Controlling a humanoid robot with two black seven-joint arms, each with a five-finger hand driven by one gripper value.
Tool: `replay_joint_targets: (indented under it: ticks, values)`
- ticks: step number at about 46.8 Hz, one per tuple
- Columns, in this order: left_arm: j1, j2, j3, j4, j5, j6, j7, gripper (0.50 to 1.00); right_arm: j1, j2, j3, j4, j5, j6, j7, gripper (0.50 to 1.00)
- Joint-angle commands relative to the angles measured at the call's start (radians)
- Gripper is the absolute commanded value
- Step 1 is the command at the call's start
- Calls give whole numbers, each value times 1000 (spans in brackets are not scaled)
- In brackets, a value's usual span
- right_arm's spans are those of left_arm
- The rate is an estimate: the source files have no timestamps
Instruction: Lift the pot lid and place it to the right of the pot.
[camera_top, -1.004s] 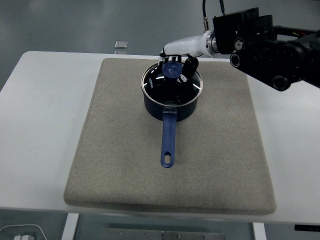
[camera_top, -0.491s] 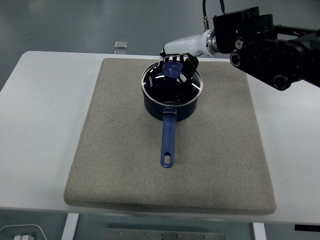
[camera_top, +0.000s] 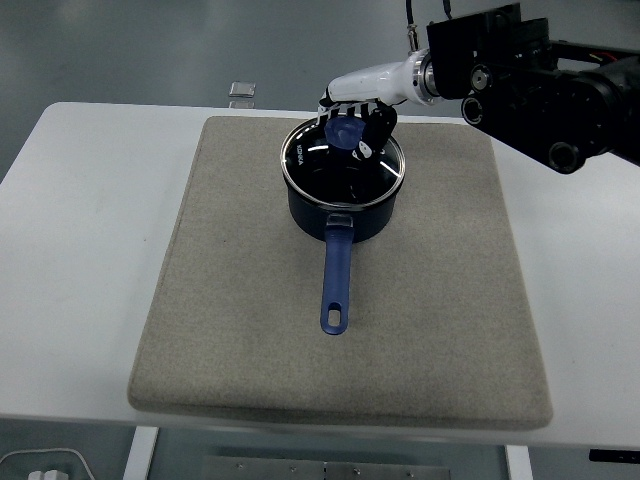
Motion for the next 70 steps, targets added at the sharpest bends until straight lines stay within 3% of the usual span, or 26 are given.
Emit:
replay_joint_targets:
  ticks: [1,11,16,21,46,70]
  values:
    - [0,0,0,0,0,0,0,1000,12,-5,1,-1,3,11,0,533]
    - [0,0,0,0,0,0,0,1000,41,-22,1,-1,6,52,-1,533]
    - [0,0,0,0,0,0,0,1000,48,-52,1,1,6,58,-1,500]
    - [0,0,0,0,0,0,0,1000,56,-78,3,1,8,71,0,500]
    - [0,0,0,0,0,0,0,1000,50,-242,0,1,9,71,2,500]
    - [0,0,0,0,0,0,0,1000,-57,-270,-8,-45,4,23,0,500]
